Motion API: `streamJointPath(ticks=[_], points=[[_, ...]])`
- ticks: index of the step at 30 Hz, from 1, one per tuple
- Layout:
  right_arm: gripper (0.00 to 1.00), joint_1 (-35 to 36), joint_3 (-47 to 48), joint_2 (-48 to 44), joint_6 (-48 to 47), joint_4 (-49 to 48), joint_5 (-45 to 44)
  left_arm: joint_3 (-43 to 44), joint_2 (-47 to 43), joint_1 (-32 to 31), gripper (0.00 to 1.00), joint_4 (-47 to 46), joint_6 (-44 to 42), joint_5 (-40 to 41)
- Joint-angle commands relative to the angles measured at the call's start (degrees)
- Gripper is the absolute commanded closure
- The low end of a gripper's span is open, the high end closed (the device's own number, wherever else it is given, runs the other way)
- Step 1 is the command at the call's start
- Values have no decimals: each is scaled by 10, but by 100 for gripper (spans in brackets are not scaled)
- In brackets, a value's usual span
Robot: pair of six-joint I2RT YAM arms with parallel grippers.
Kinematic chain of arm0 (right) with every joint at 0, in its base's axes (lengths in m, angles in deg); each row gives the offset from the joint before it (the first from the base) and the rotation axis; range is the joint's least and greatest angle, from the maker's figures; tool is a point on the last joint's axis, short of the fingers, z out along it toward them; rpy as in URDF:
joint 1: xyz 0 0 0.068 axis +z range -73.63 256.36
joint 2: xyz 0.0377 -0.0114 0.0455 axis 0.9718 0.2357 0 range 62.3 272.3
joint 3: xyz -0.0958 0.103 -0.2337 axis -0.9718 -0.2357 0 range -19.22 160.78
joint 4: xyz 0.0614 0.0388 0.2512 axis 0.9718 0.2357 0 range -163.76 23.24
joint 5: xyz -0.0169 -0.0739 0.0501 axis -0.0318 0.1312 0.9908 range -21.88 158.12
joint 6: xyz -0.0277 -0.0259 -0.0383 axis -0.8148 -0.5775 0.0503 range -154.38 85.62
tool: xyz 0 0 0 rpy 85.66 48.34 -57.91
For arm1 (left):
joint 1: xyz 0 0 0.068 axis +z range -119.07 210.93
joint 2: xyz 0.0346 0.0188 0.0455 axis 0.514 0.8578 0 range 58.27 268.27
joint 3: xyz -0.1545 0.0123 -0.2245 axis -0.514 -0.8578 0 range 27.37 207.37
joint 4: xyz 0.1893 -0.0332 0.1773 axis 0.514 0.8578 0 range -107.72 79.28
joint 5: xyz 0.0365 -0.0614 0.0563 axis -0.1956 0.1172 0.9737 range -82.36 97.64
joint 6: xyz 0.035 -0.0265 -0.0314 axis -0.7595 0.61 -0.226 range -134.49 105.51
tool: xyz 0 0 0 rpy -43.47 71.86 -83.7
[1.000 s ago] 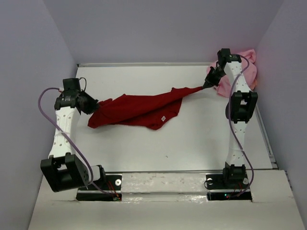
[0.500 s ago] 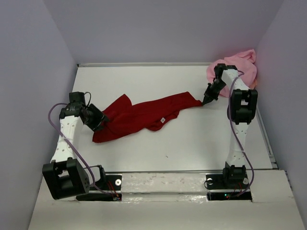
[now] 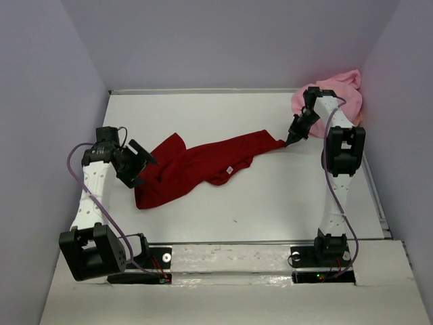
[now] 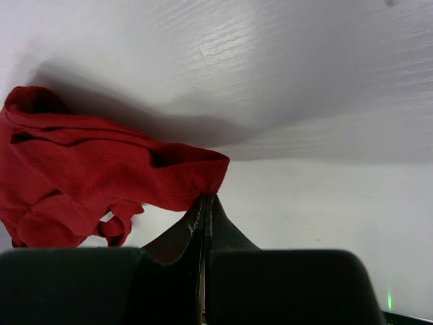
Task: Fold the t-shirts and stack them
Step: Flatten out the tshirt
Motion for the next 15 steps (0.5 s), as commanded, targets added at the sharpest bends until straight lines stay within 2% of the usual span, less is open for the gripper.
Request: streamJointPath(ticks=[1, 8, 15], points=[[100, 1, 24, -19, -7, 2, 10, 56, 12, -2, 13, -4, -21, 12], [100, 1, 30, -17, -9, 2, 13, 73, 76, -2, 15, -30, -43, 30], [100, 1, 30, -16, -10, 5, 12, 40, 73, -2, 18, -42, -38, 8]])
